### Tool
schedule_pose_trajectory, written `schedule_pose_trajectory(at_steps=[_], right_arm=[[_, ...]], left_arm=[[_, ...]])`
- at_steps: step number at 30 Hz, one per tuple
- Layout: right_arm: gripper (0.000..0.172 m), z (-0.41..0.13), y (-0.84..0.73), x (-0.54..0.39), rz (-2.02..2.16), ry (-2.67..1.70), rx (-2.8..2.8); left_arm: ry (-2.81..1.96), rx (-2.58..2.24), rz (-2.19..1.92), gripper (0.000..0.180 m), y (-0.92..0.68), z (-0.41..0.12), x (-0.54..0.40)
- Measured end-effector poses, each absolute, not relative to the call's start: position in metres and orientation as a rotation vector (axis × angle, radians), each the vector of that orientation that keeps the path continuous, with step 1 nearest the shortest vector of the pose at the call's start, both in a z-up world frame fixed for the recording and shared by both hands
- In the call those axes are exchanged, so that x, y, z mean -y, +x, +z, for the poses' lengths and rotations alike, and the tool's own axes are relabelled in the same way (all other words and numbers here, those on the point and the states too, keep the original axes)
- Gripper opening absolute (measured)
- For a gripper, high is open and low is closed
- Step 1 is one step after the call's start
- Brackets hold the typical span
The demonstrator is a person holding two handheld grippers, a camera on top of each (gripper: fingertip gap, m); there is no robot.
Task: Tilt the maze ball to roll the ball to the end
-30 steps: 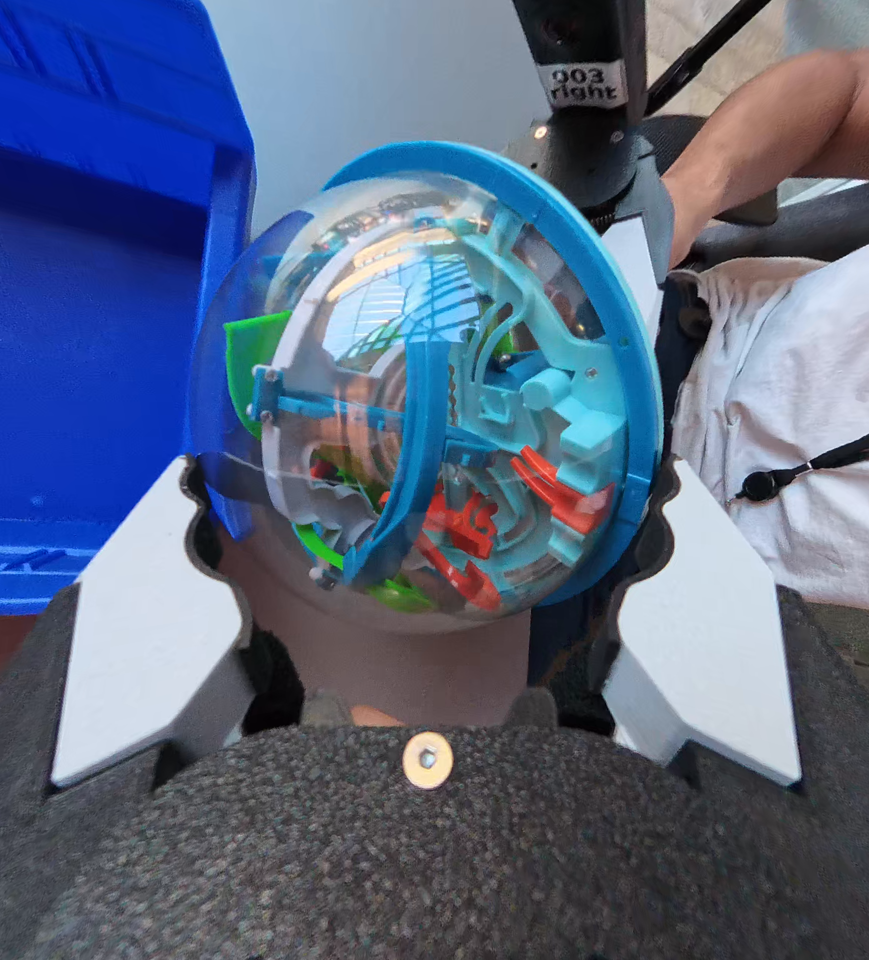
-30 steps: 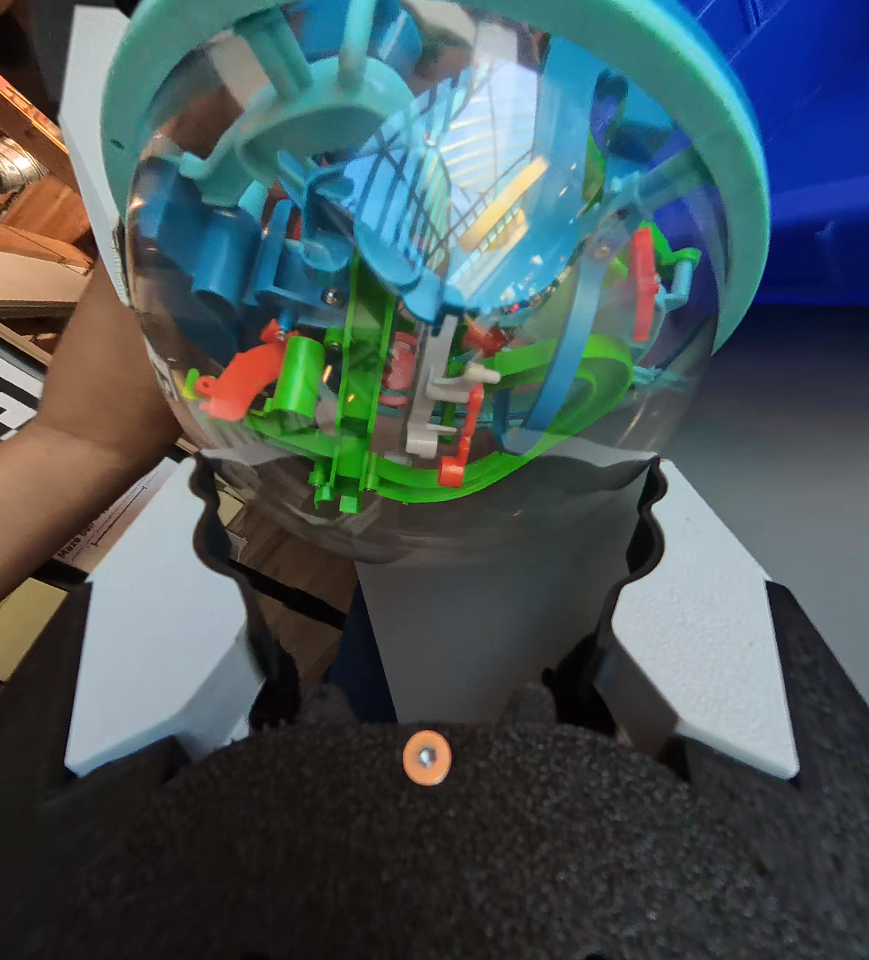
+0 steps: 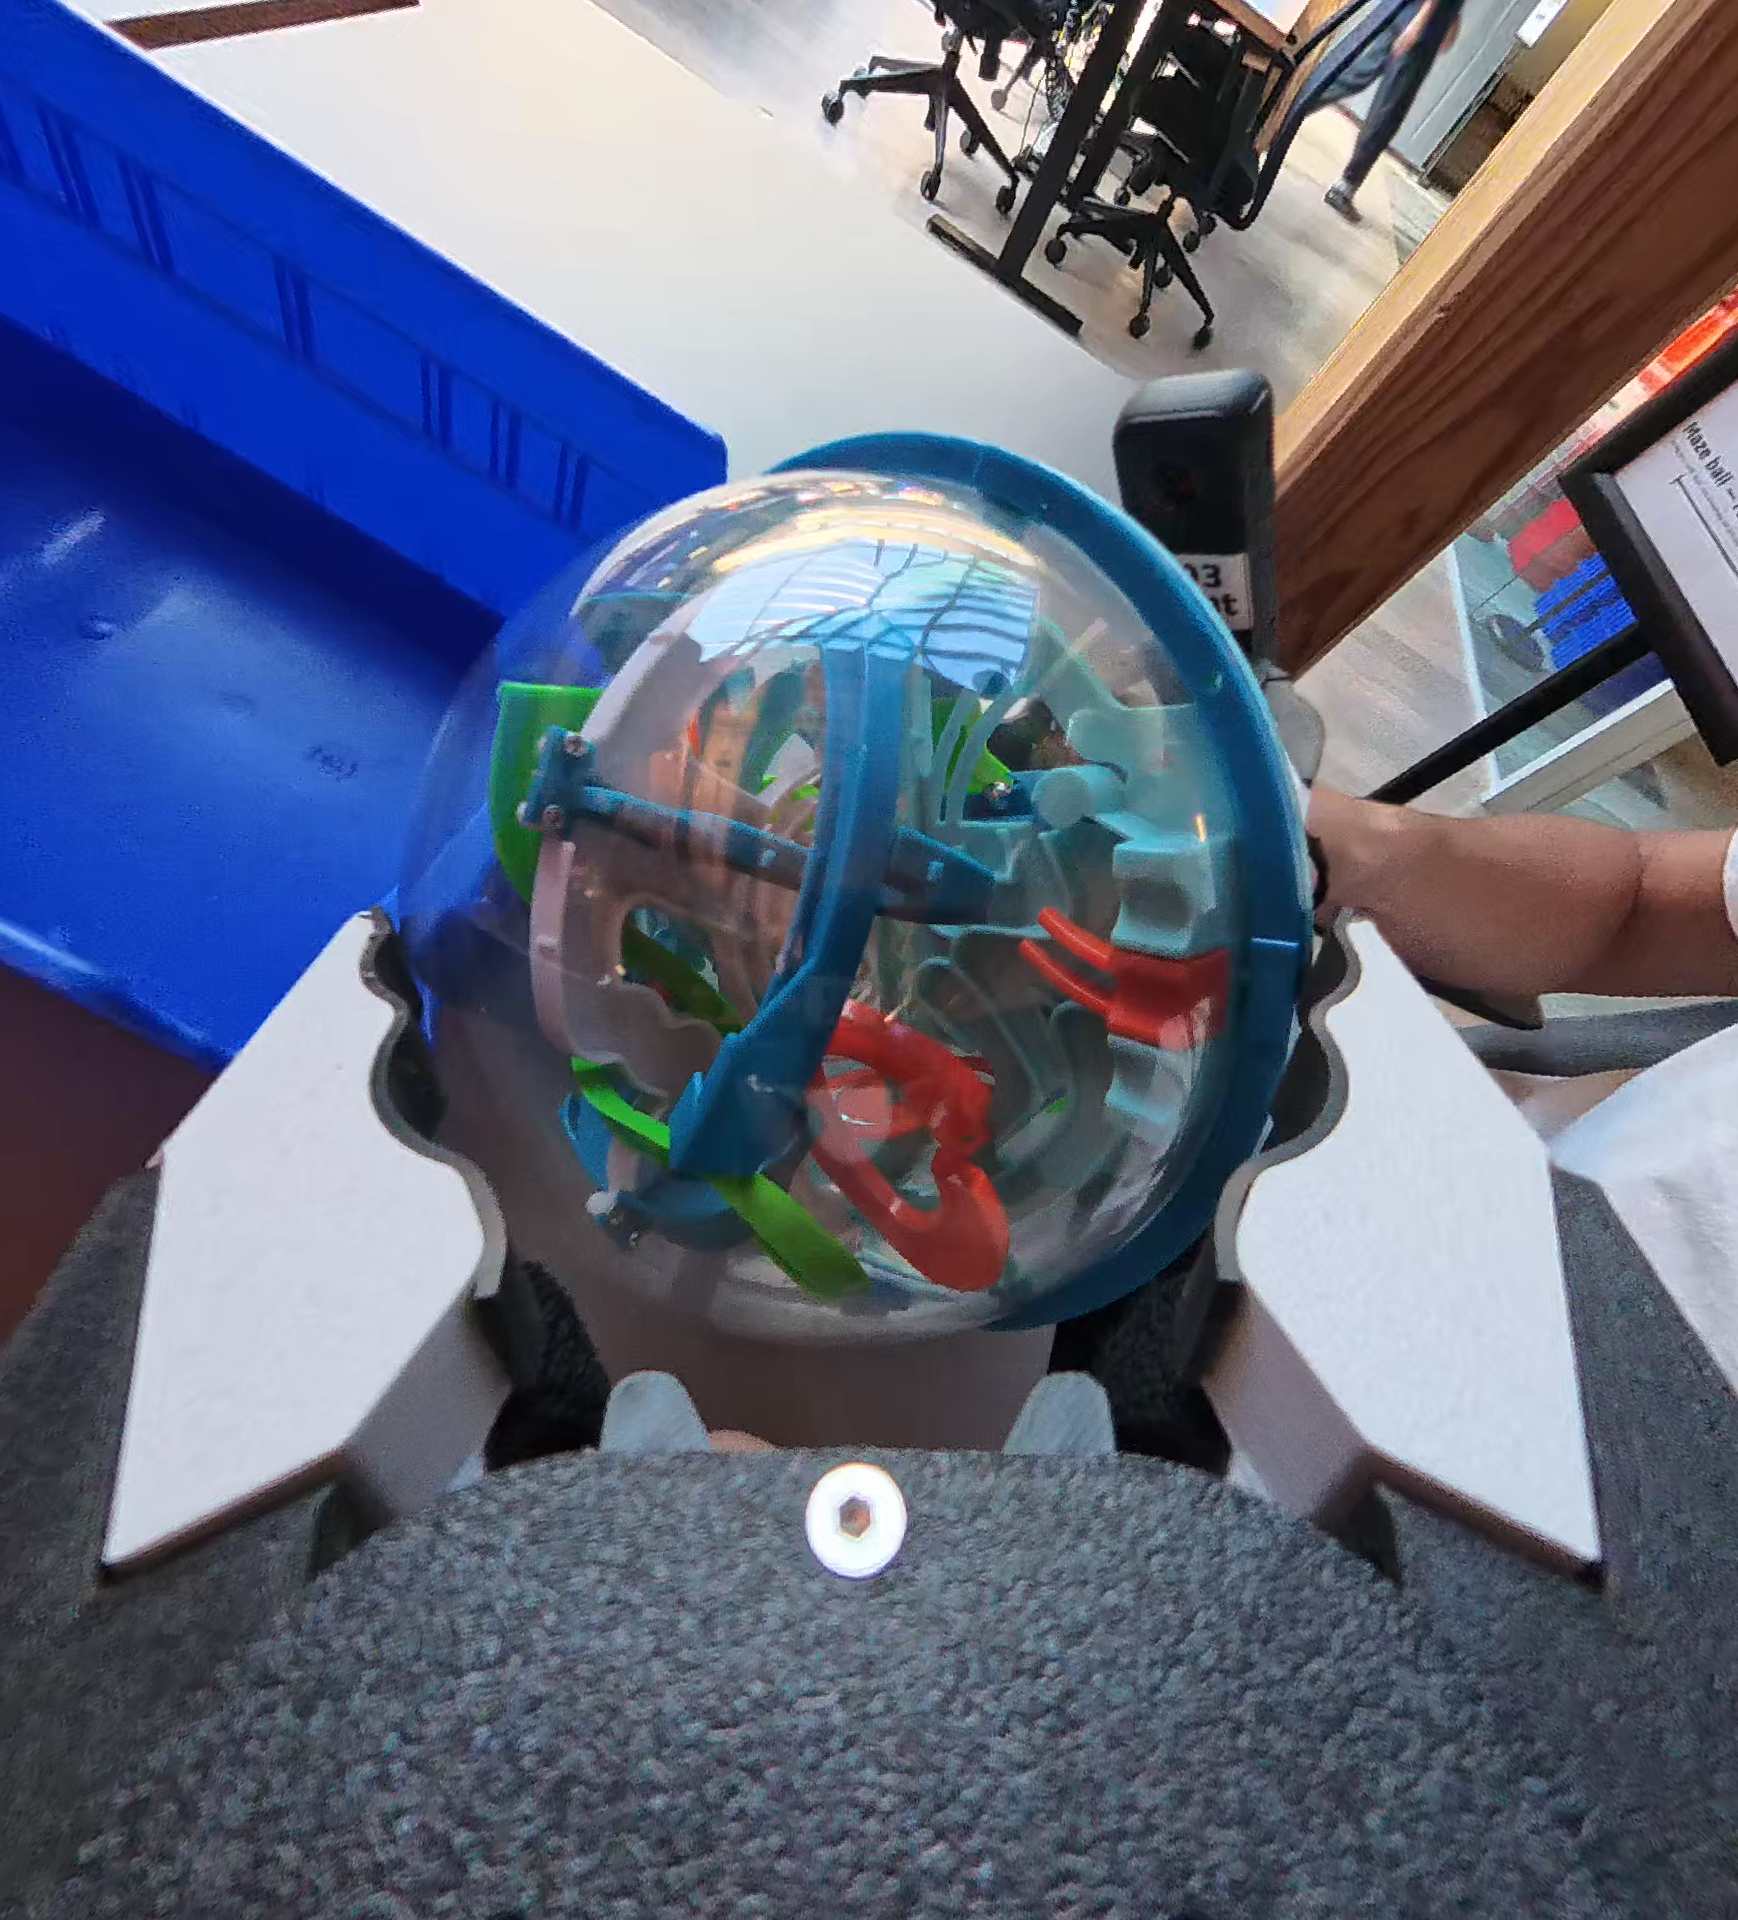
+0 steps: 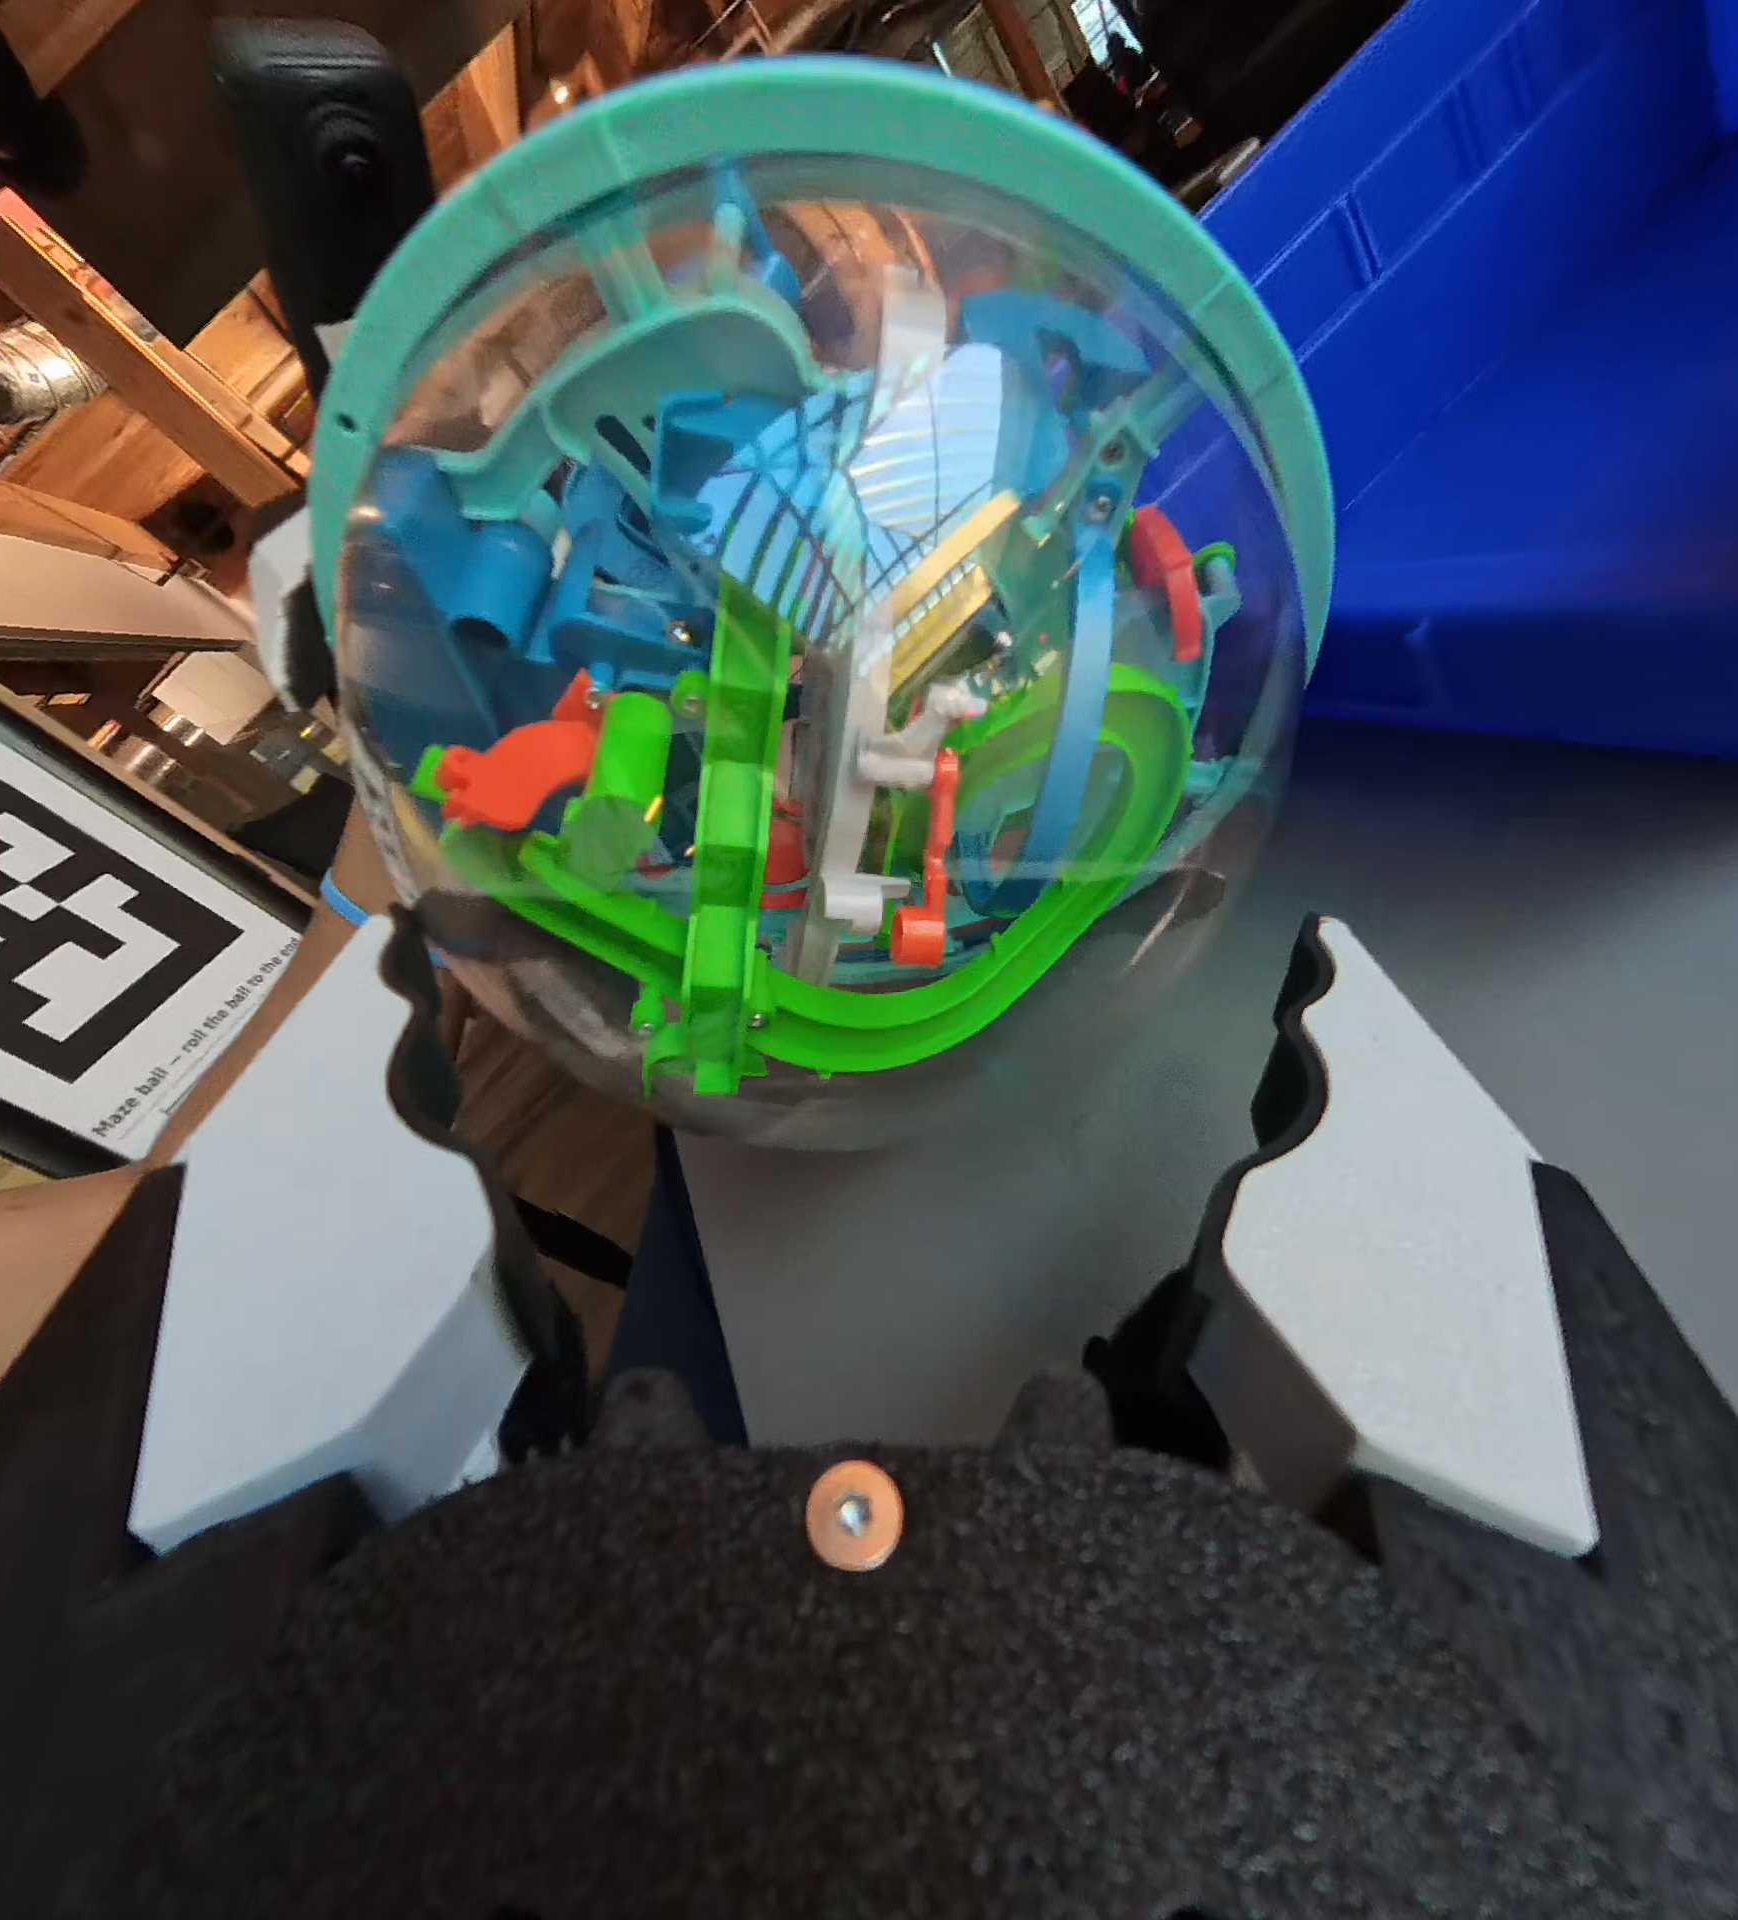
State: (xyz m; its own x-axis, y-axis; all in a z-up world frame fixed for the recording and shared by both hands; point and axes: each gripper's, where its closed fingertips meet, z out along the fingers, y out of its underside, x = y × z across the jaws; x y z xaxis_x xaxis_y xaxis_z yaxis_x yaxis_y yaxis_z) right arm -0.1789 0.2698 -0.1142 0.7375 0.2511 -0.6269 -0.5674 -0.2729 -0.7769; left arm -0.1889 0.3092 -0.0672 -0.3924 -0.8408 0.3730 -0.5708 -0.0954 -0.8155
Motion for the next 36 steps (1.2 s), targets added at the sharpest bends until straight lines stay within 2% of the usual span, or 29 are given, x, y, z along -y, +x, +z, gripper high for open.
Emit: schedule_pose_trajectory(at_steps=[6,13,21,26,36], right_arm=[[0.152,-0.111,-0.188,-0.278,0.935,-1.67,-0.15],[0.152,-0.113,-0.184,-0.277,1.008,-1.69,-0.107],[0.154,-0.097,-0.17,-0.28,0.885,-1.651,-0.038],[0.154,-0.083,-0.158,-0.27,0.84,-1.671,0.002],[0.154,-0.053,-0.169,-0.234,0.709,-1.815,0.237]], left_arm=[[-1.521,-2.239,-1.325,0.158,-0.214,-0.079,-0.321],[-1.532,-2.821,-1.003,0.158,-0.247,-0.133,-0.335],[-1.406,-2.843,-1.055,0.159,-0.233,-0.139,-0.319],[-1.372,-2.613,-1.295,0.158,-0.215,-0.128,-0.299],[-1.296,-2.406,-1.374,0.158,-0.22,-0.121,-0.252]])
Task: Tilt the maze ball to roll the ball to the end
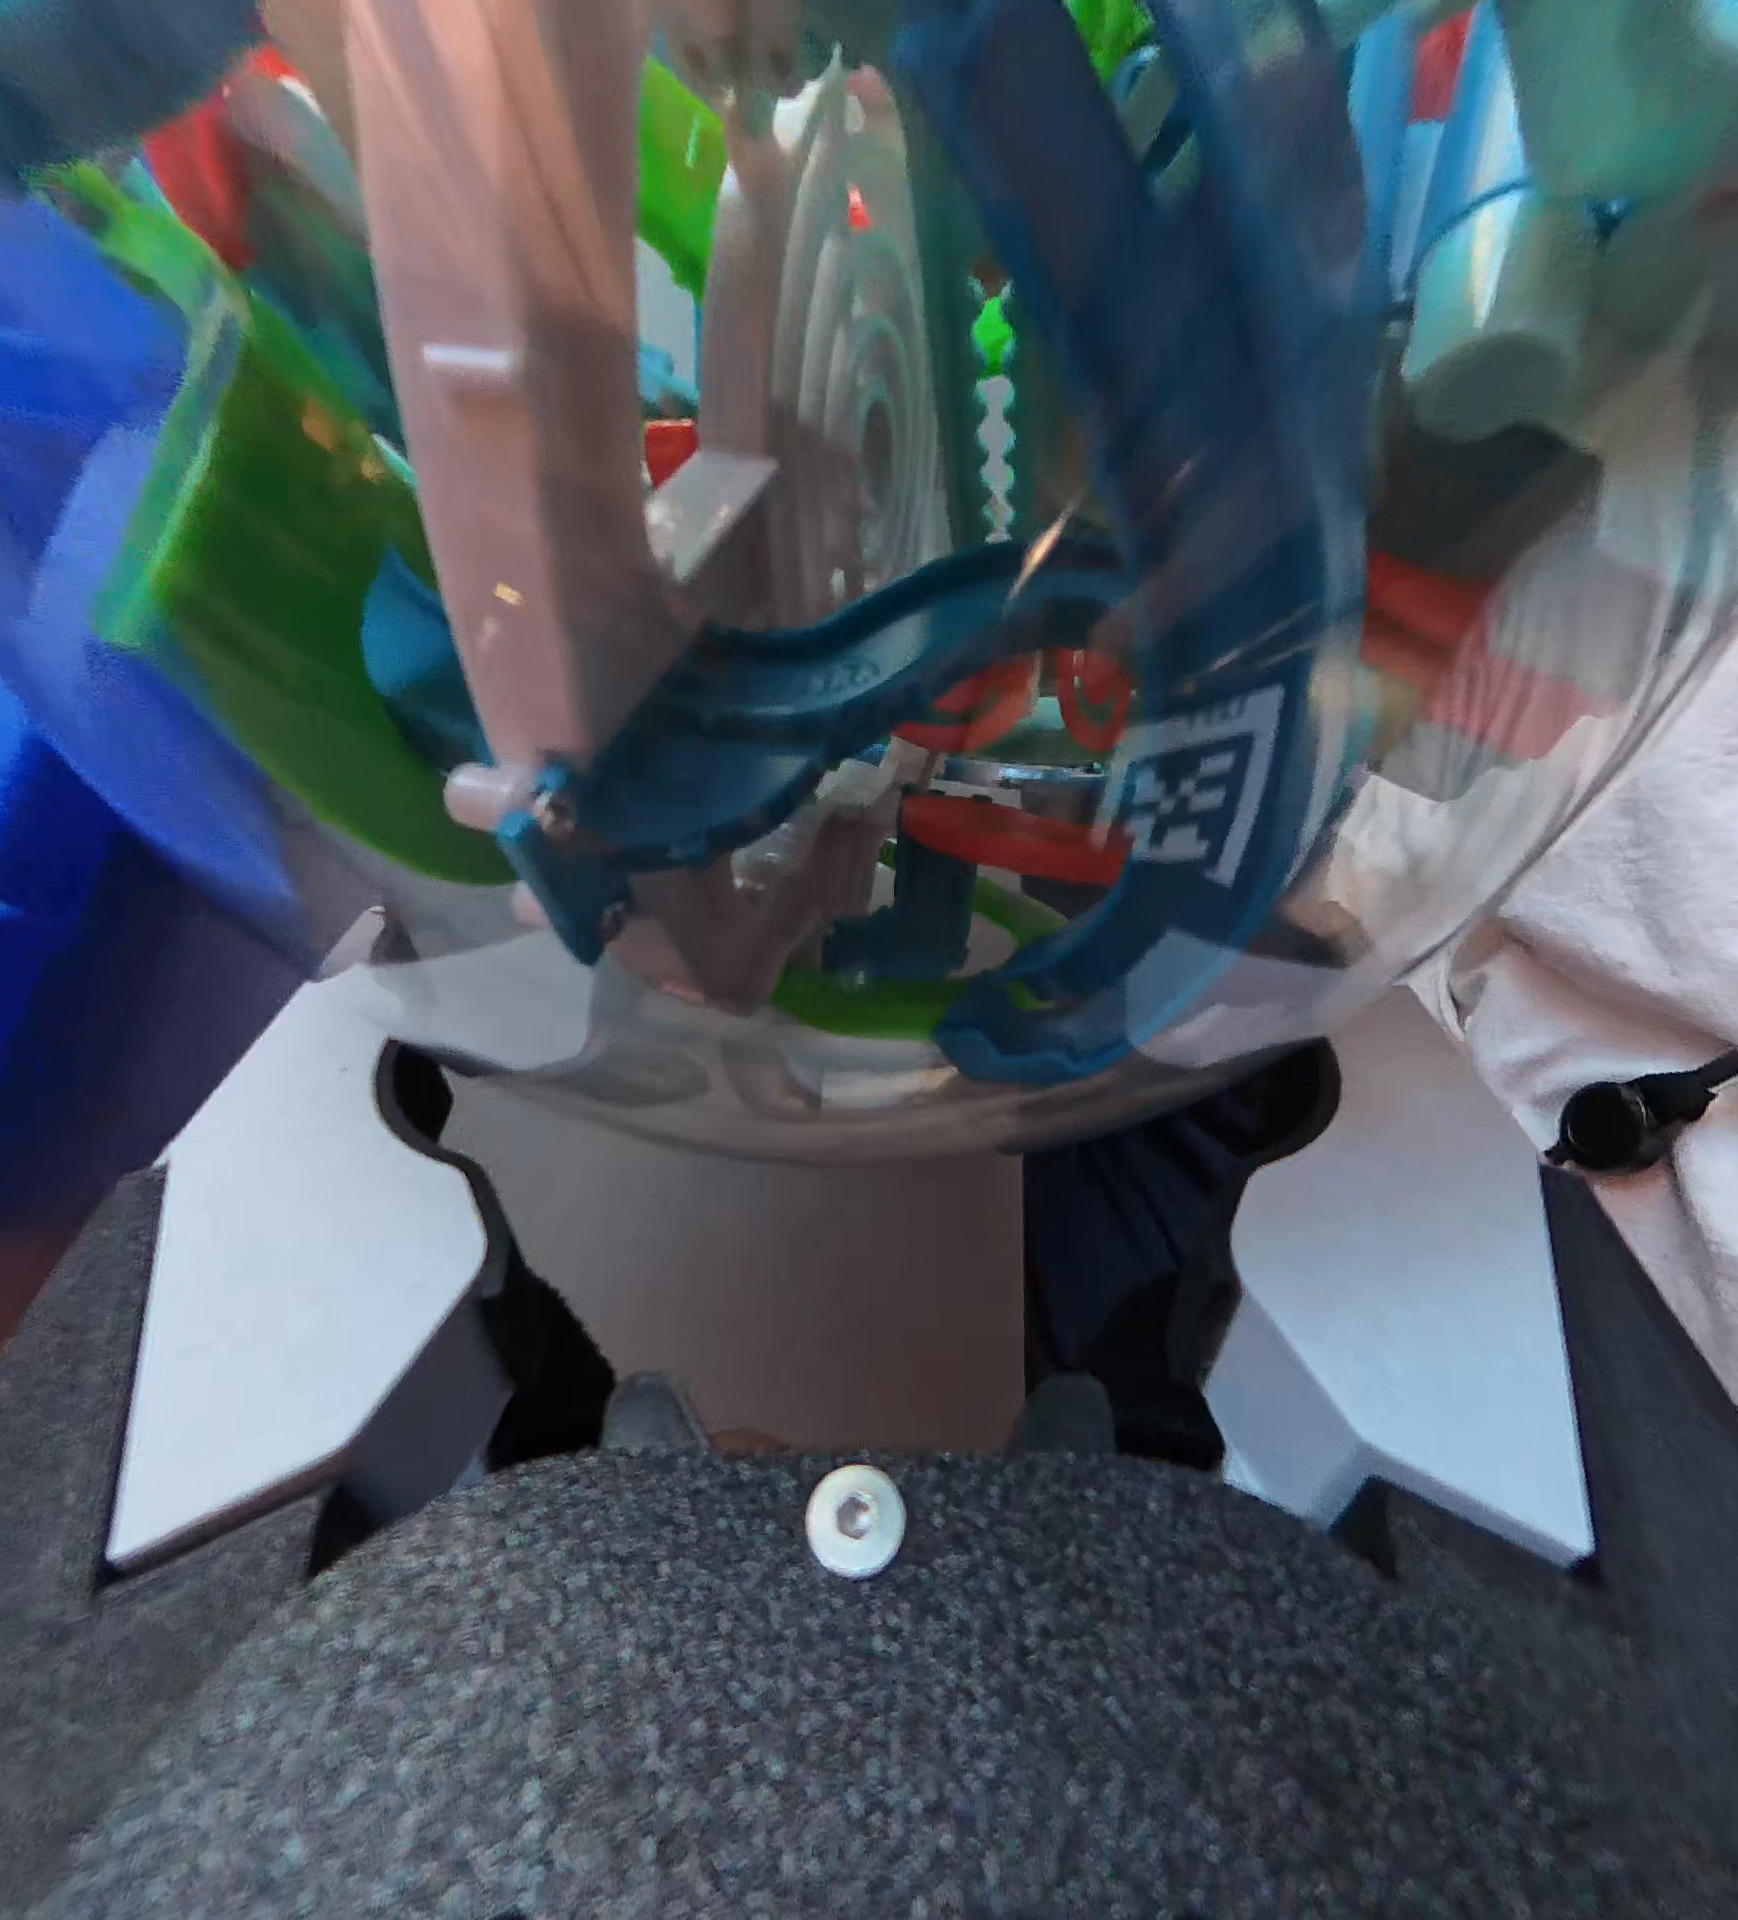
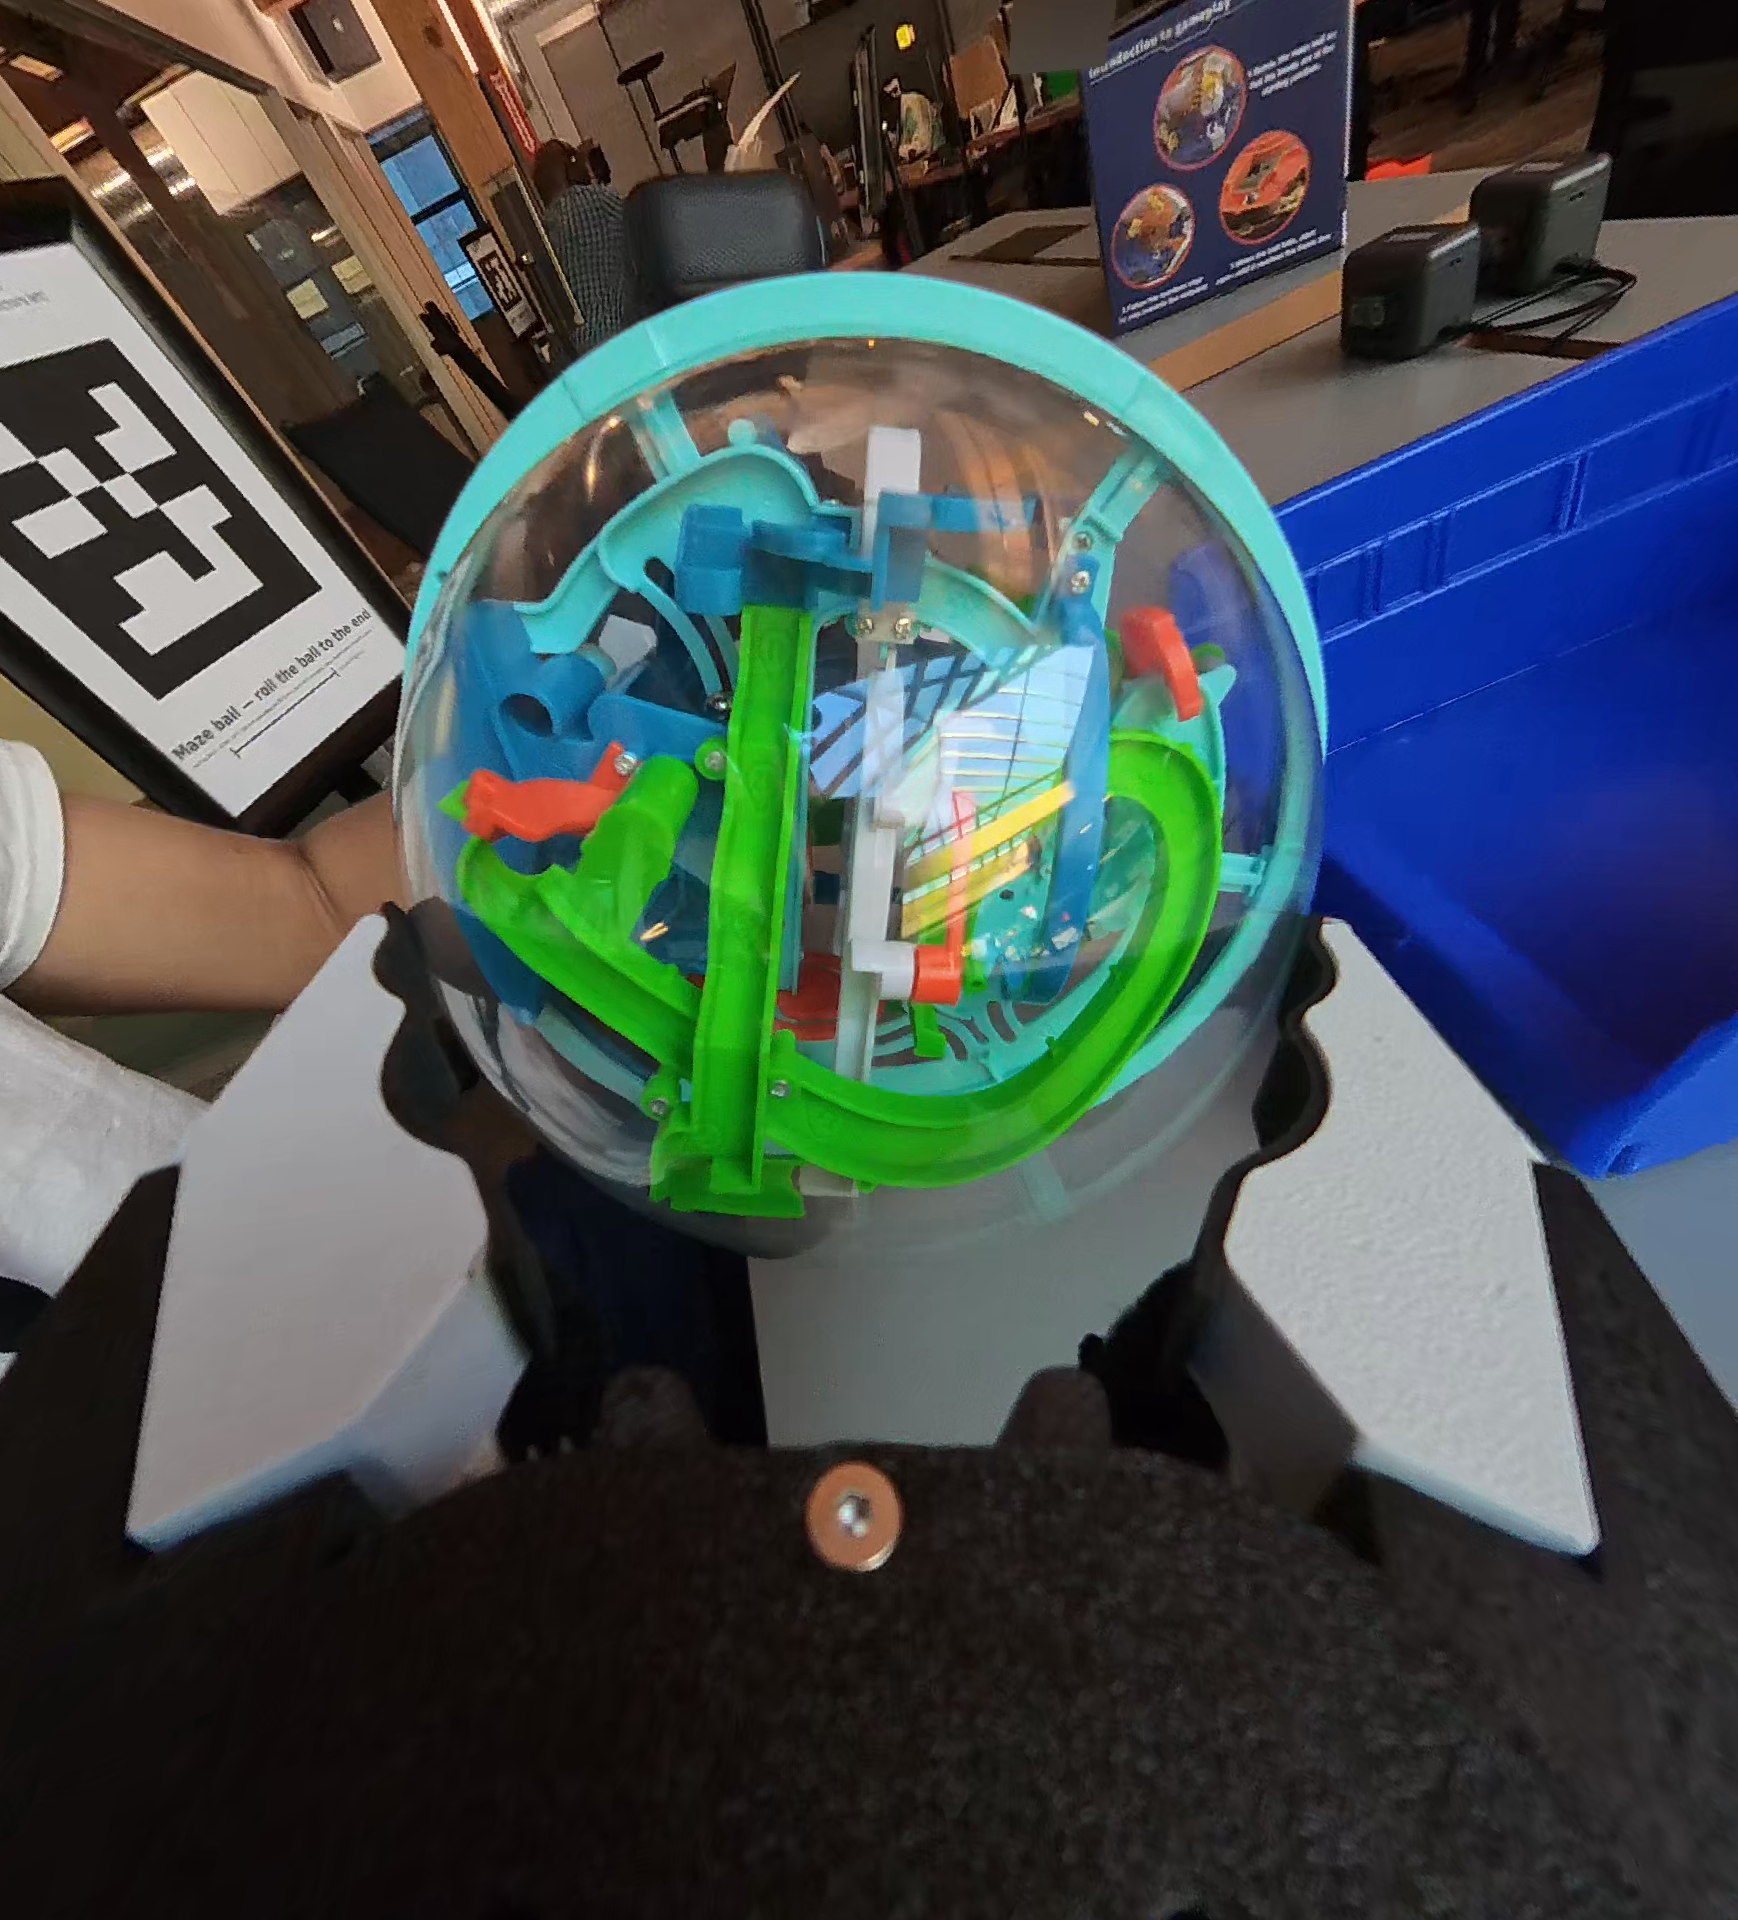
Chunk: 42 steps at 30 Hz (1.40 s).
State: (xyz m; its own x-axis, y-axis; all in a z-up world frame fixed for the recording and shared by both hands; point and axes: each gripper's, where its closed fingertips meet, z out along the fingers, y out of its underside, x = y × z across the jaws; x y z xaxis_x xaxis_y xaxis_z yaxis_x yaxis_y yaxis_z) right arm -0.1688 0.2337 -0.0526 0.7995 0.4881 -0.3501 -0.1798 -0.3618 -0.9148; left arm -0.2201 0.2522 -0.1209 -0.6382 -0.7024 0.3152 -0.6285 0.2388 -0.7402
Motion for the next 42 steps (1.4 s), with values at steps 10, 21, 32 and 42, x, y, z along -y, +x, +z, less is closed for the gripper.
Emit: schedule_pose_trajectory(at_steps=[10,21,32,42], right_arm=[[0.155,-0.034,-0.179,-0.215,0.694,-1.871,0.359],[0.154,-0.015,-0.208,-0.216,0.597,-1.975,0.685],[0.154,0.021,-0.246,-0.245,0.583,-1.874,0.755],[0.154,0.026,-0.265,-0.255,0.549,-1.926,0.846]], left_arm=[[-1.302,-2.147,-1.534,0.157,-0.221,-0.116,-0.215],[-1.223,-1.799,-1.6,0.157,-0.223,-0.113,-0.202],[-1.135,-1.557,-1.722,0.157,-0.231,-0.09,-0.21],[-1.142,-1.54,-1.733,0.156,-0.233,-0.091,-0.209]])
